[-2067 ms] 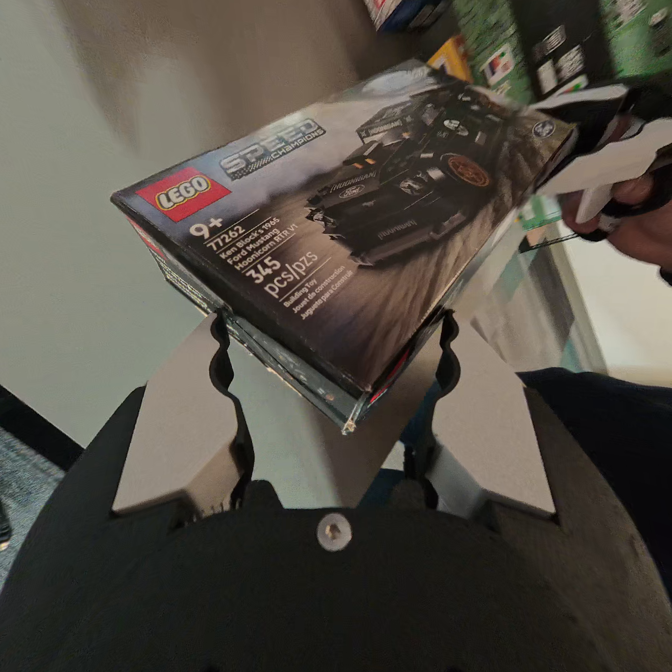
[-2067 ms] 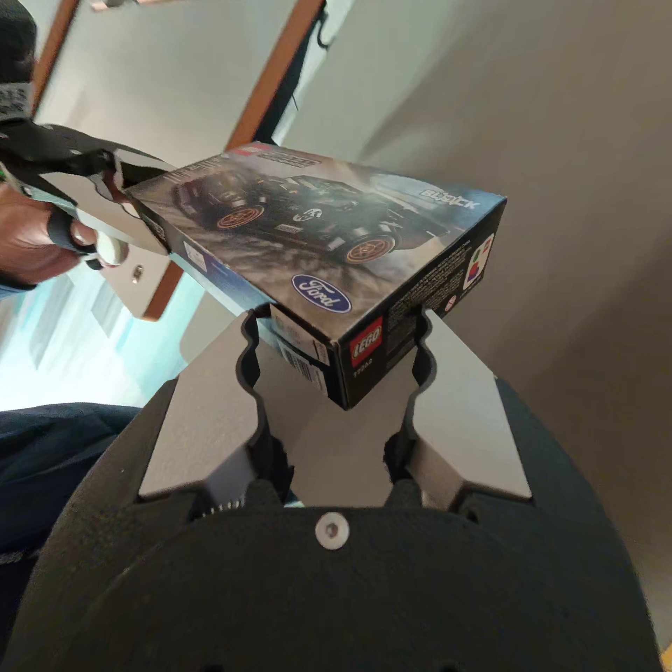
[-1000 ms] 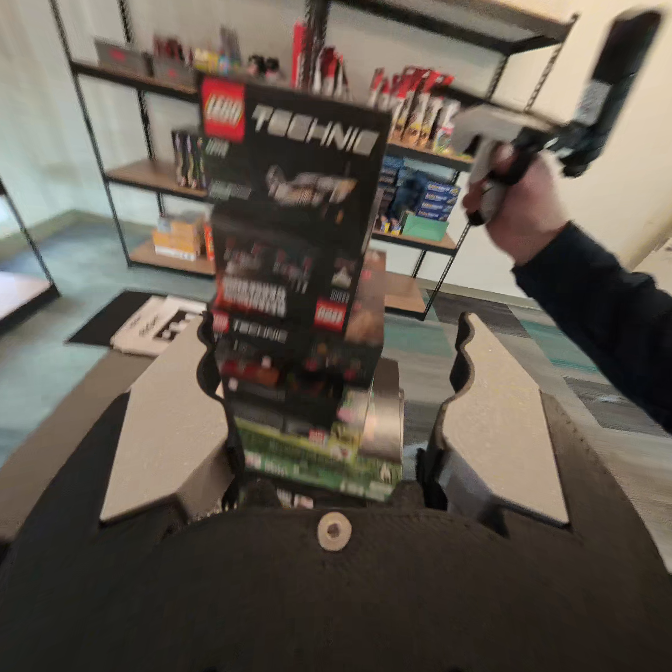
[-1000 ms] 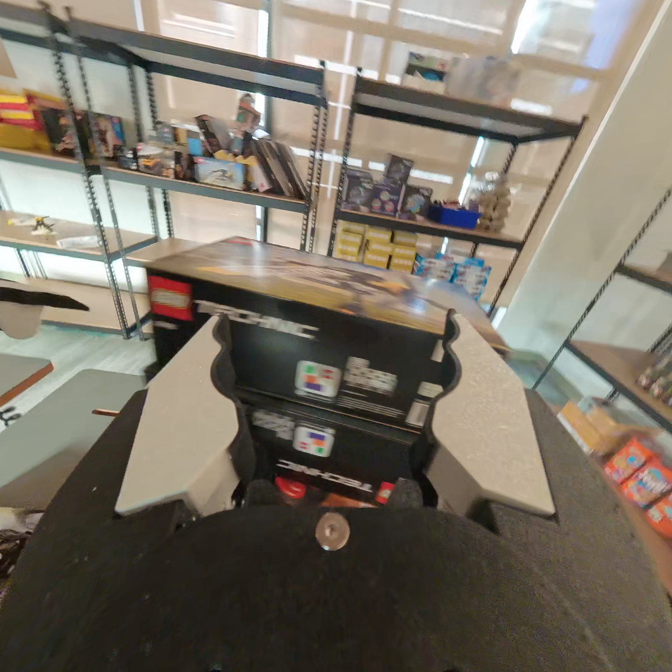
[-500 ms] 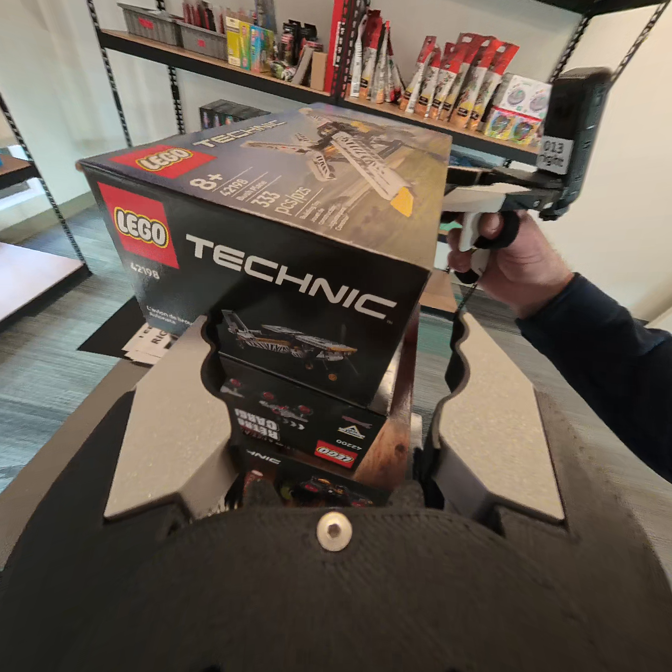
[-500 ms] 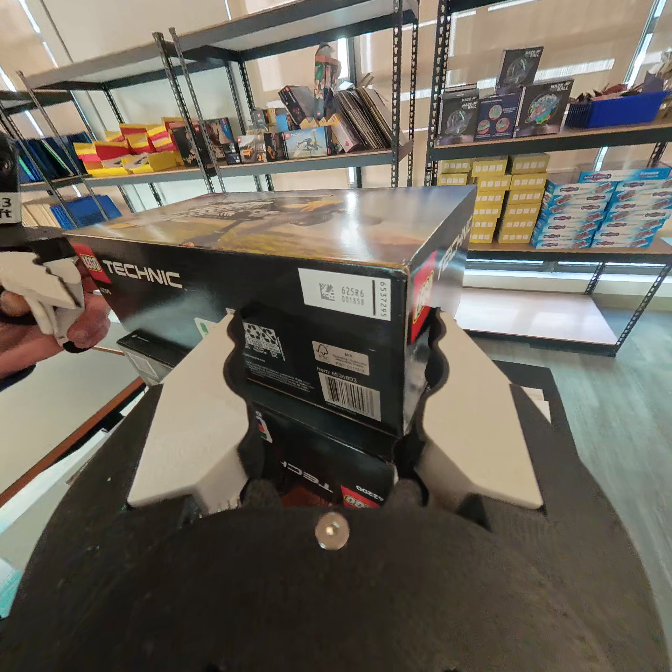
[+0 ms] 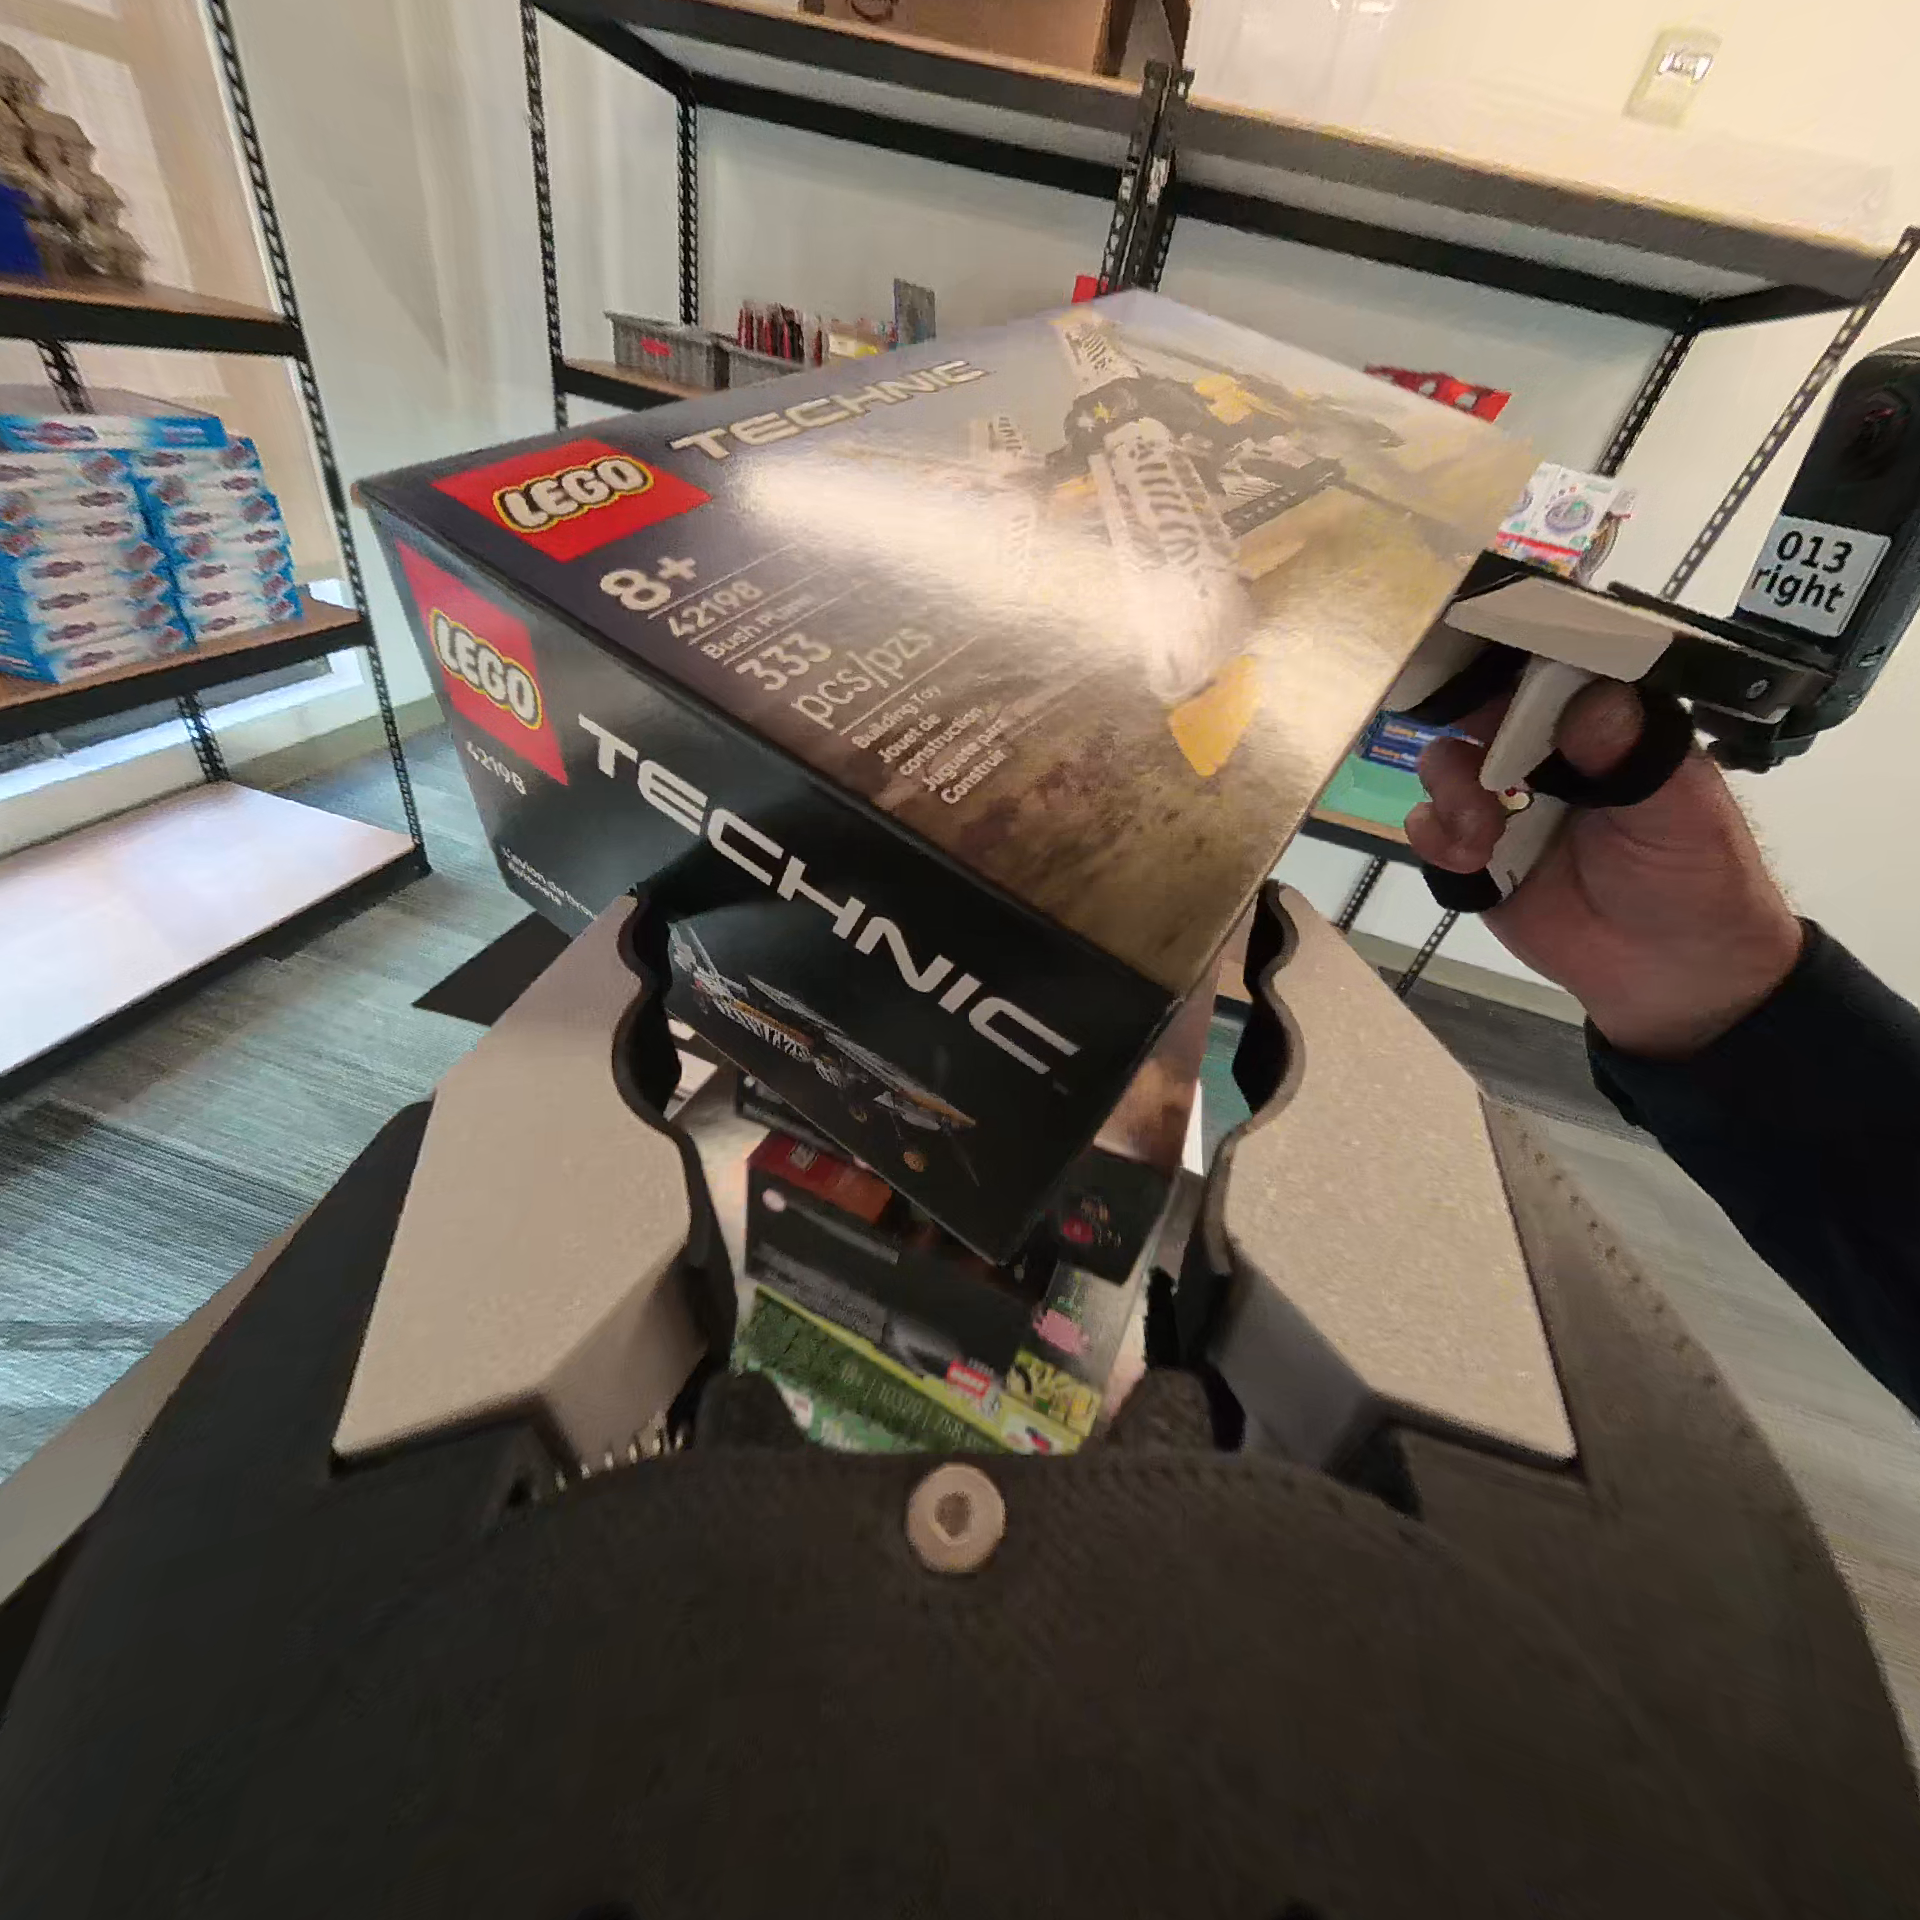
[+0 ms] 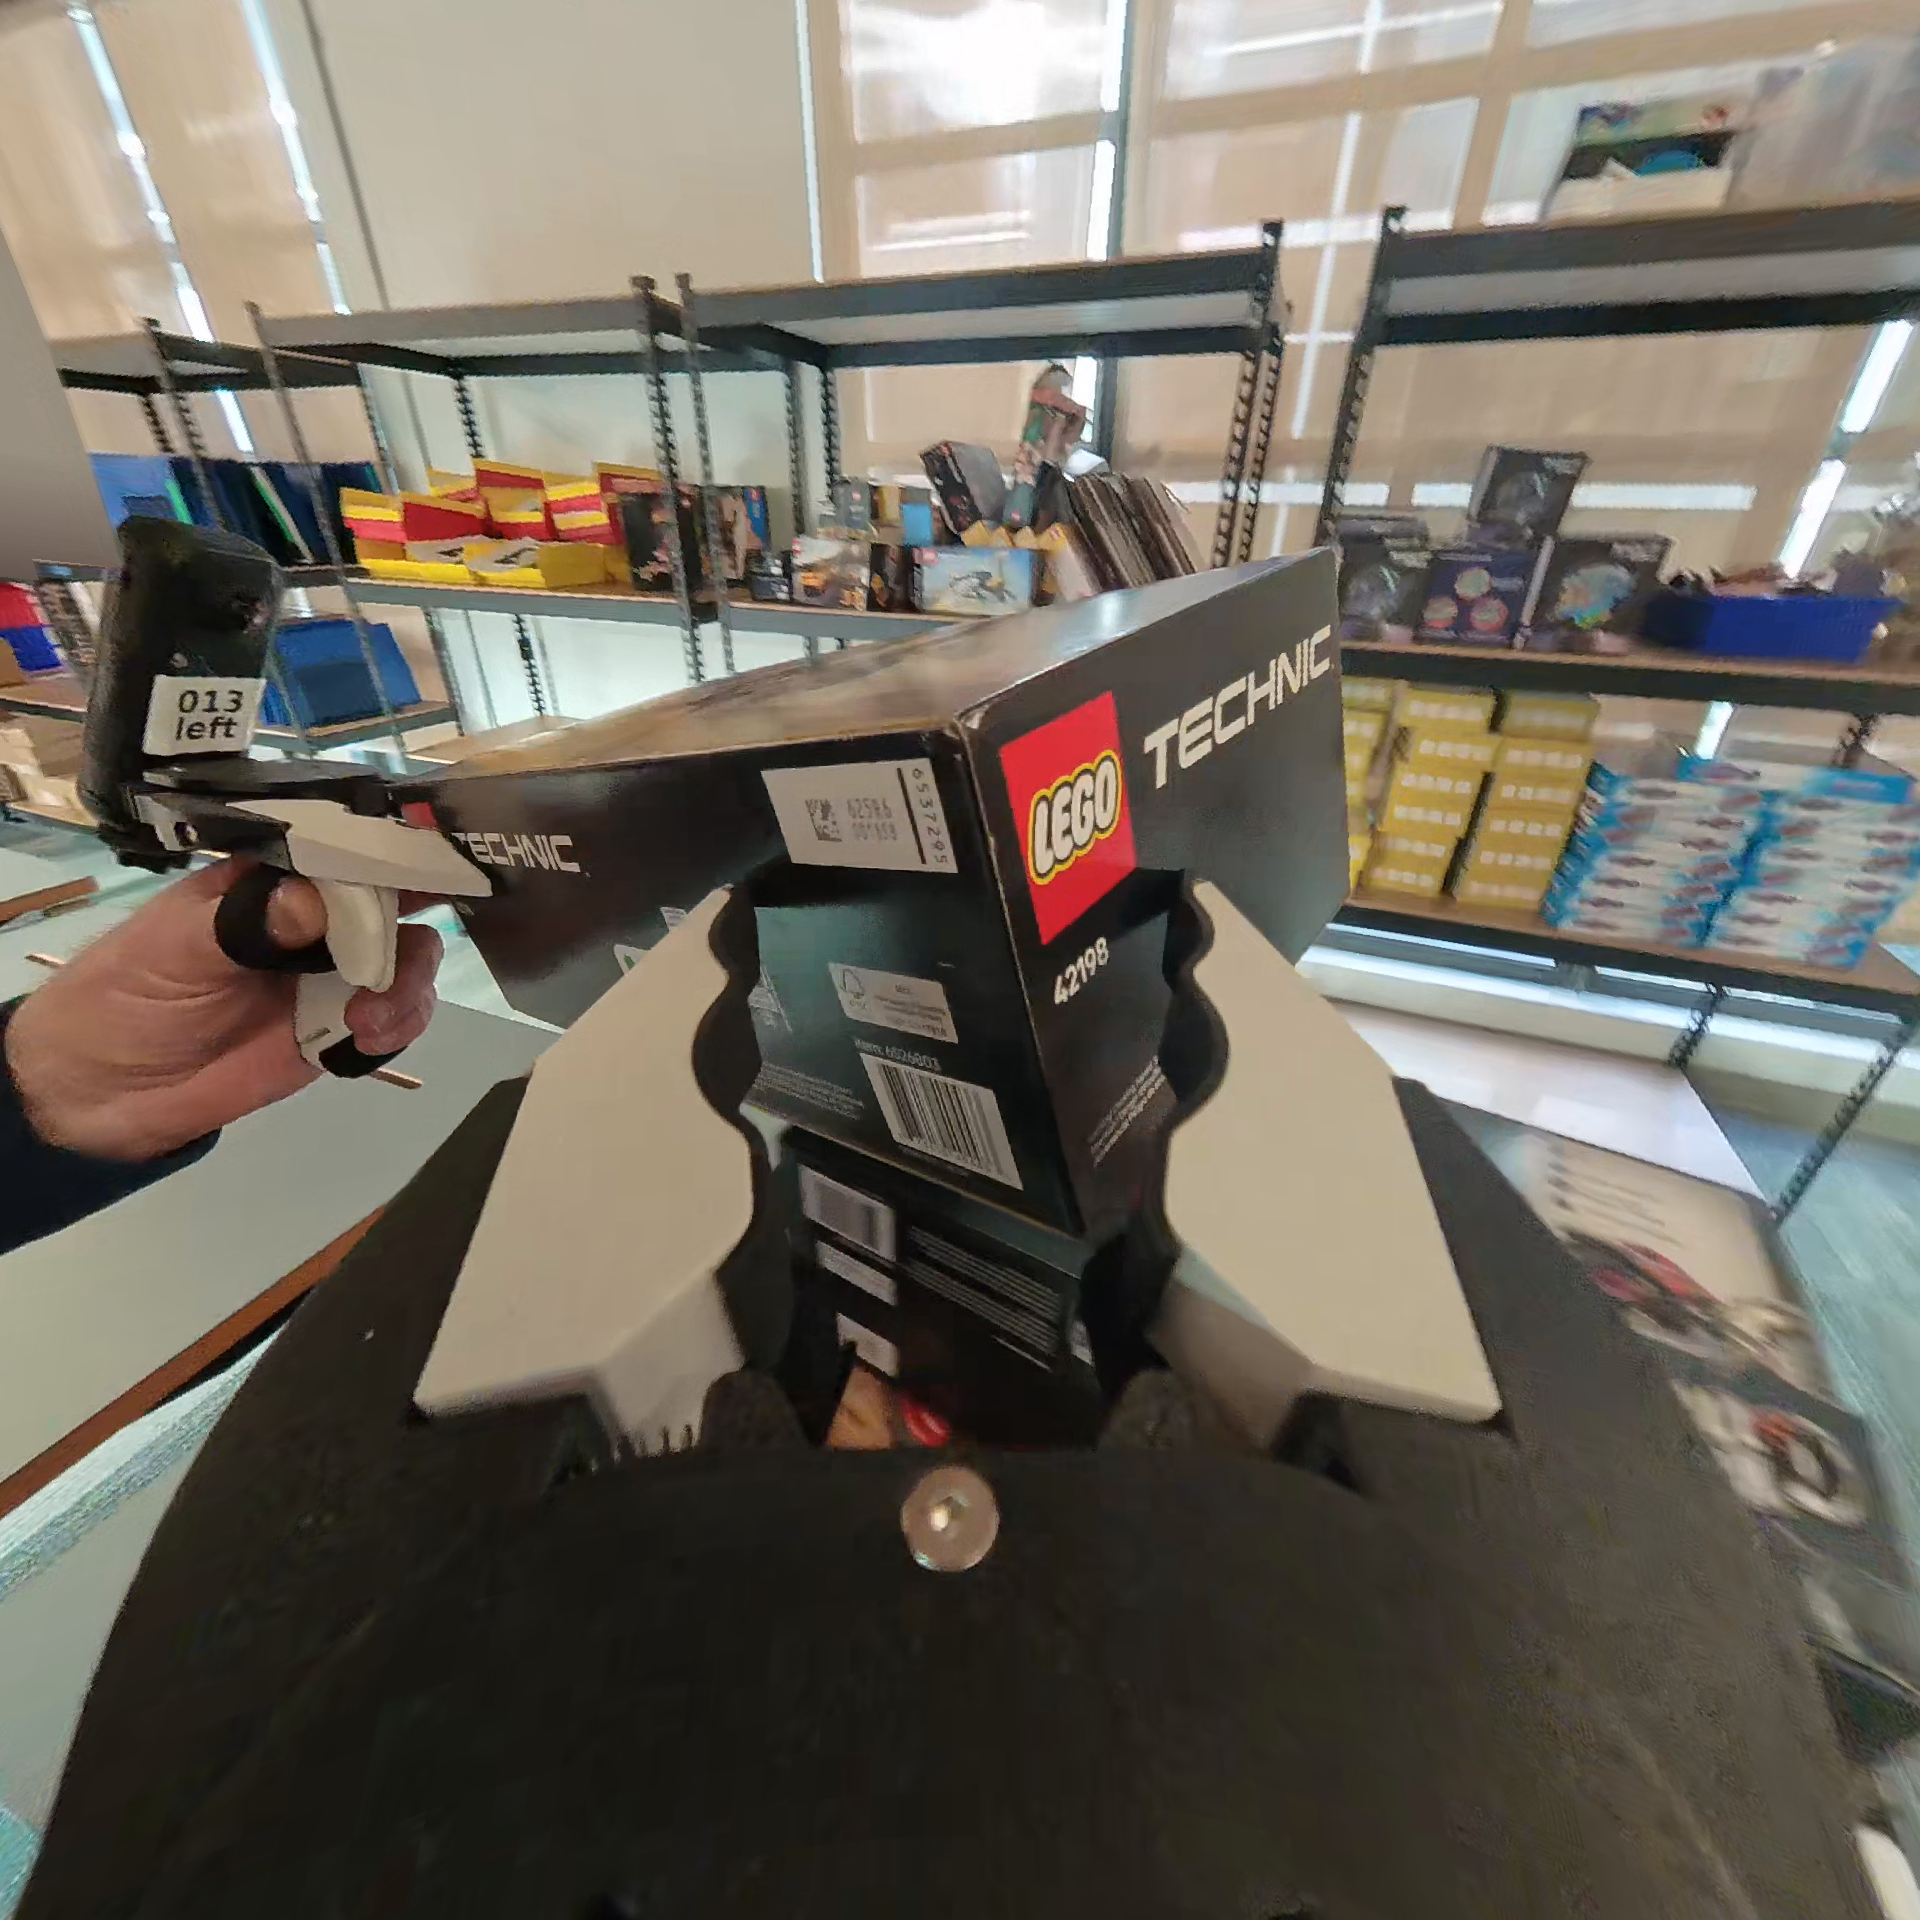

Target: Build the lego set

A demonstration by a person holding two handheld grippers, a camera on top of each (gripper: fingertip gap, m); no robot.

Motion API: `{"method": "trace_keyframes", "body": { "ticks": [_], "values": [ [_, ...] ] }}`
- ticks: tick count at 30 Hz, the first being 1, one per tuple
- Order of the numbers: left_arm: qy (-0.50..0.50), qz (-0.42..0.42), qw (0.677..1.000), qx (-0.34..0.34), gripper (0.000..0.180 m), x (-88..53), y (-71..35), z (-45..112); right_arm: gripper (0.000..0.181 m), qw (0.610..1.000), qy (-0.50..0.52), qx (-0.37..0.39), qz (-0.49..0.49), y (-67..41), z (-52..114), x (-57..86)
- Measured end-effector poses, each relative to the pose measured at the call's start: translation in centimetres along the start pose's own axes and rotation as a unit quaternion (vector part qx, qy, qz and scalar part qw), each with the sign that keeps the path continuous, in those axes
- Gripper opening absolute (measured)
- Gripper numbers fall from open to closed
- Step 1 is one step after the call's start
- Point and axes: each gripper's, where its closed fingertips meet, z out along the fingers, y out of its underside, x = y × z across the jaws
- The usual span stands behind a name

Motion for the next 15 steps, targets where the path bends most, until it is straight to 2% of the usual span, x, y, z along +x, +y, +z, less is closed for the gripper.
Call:
{"method": "trace_keyframes", "body": {
  "ticks": [5,8,15],
  "values": [
    [-0.031,0.020,0.999,0.011,0.108,-2.0,0.3,-9.6,0.076,0.999,-0.049,-0.013,-0.010,0.3,3.7,-8.4],
    [-0.056,-0.001,0.998,0.013,0.109,-4.1,1.8,-15.9,0.071,0.995,-0.096,-0.028,0.012,2.6,6.6,-13.7],
    [-0.156,-0.048,0.985,-0.054,0.121,-9.7,11.7,-27.5,0.068,0.974,-0.172,-0.110,0.096,14.9,12.1,-24.8]
  ]
}}
